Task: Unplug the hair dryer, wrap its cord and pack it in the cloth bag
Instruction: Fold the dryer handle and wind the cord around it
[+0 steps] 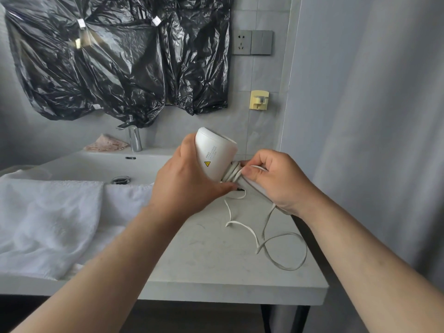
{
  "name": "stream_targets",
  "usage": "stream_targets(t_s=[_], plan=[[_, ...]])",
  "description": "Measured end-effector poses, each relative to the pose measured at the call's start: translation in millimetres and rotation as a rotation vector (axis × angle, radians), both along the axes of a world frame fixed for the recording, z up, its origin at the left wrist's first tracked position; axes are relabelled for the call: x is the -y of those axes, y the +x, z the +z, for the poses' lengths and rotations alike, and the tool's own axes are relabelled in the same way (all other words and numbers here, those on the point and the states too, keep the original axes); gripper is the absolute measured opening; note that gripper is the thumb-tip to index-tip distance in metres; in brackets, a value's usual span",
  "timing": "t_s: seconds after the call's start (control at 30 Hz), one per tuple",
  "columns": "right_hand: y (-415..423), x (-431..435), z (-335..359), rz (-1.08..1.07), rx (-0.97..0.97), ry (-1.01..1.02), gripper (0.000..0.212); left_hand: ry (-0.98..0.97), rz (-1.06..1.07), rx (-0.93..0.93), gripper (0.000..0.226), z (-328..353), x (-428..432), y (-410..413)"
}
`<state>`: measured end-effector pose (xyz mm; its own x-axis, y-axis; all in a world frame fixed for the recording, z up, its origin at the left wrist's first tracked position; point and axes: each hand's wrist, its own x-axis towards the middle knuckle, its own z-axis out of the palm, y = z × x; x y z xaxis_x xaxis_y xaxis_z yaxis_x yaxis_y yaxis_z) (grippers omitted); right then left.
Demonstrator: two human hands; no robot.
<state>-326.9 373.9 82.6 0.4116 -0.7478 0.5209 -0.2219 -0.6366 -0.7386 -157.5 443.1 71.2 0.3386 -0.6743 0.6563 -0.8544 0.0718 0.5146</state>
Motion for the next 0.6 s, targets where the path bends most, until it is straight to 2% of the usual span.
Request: stream_targets(t_s=[0.17, 0.3, 0.47, 0.6], plan=[[-1.1, -3.9, 0.2, 0.062, 0.078, 0.070, 0.004, -0.028, -0.030, 0.019, 0.104, 1.4, -1.4, -2.6], [0.8, -6.3, -3.4, 0.054, 0.154, 0.103, 0.013, -0.017, -0.046, 0.029, 0.110, 1.0, -1.4, -0.4], [1.9, -4.7, -4.4, -0.016, 0.120, 0.121, 0.012, 0.032, -0.094, -0.111, 0.104, 6.4, -2.4, 6.0], [-0.4, 1.9, 0.1, -0.047, -0.010, 0.128, 0.017, 0.059, -0.111, -0.011, 0.104, 14.8, -6.2, 12.4]])
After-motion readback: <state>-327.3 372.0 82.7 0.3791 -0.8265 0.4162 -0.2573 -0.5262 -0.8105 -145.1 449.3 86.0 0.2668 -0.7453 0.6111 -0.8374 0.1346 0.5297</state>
